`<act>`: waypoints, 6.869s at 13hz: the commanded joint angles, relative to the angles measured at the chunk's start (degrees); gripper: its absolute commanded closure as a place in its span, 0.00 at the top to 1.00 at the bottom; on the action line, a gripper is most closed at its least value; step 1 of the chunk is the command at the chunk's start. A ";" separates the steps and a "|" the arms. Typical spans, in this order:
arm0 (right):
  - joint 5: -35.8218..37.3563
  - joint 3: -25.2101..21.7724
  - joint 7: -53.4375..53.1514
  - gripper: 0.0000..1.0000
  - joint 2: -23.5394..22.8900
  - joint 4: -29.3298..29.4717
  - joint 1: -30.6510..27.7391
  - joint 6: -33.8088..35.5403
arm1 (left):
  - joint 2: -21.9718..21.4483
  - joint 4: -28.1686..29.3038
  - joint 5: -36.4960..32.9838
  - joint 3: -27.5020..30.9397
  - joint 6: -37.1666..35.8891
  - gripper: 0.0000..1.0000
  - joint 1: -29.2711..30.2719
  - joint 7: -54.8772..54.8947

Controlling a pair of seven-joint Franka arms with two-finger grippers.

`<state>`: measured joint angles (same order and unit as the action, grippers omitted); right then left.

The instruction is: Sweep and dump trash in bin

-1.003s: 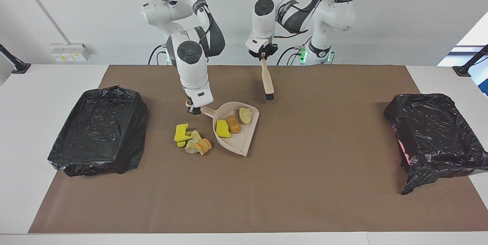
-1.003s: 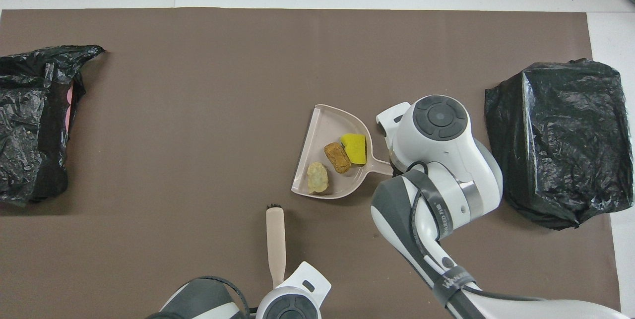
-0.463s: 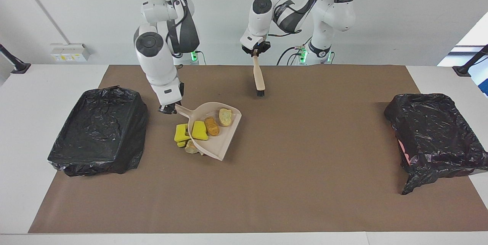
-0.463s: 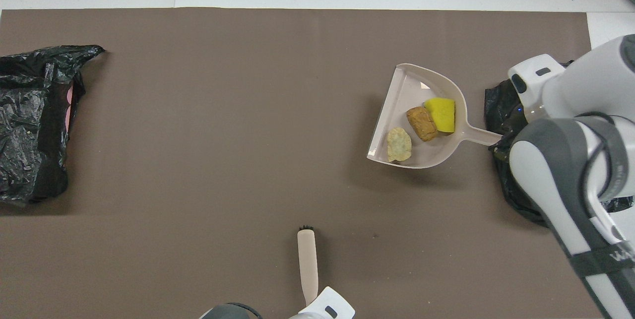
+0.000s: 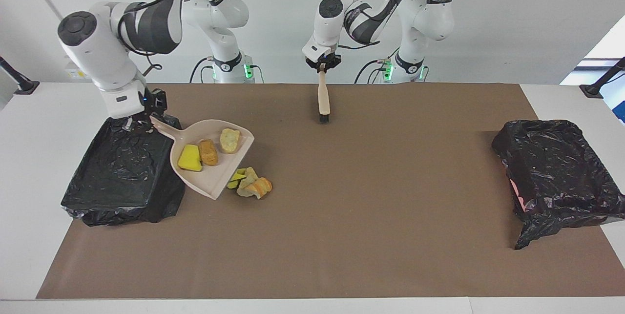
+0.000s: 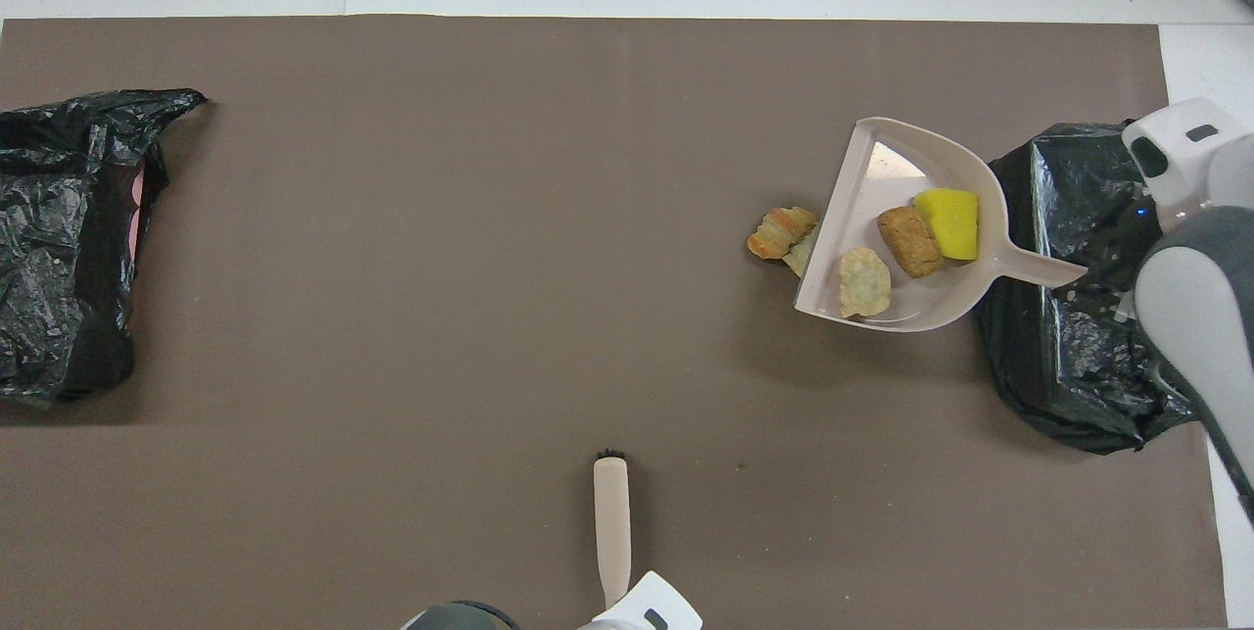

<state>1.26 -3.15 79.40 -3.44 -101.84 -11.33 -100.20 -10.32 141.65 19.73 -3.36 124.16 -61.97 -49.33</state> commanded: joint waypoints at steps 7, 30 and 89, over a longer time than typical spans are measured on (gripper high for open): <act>10.24 0.16 22.35 0.00 -9.04 14.47 -14.59 -3.22 | -0.75 1.17 1.28 0.64 -1.20 0.00 0.35 1.43; 29.43 4.81 31.99 0.00 -3.07 13.78 -9.15 -11.80 | 1.80 -12.69 -14.86 0.99 -5.83 1.00 21.42 18.72; -22.16 29.25 -124.31 1.00 15.64 -25.40 31.54 -6.14 | 23.50 -61.32 -21.92 -11.21 -28.10 1.00 60.12 49.79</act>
<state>-16.97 26.47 -46.16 4.52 -118.66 19.49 -103.24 11.00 82.53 -0.20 -12.08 94.90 -2.64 2.77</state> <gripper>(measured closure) 0.000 0.000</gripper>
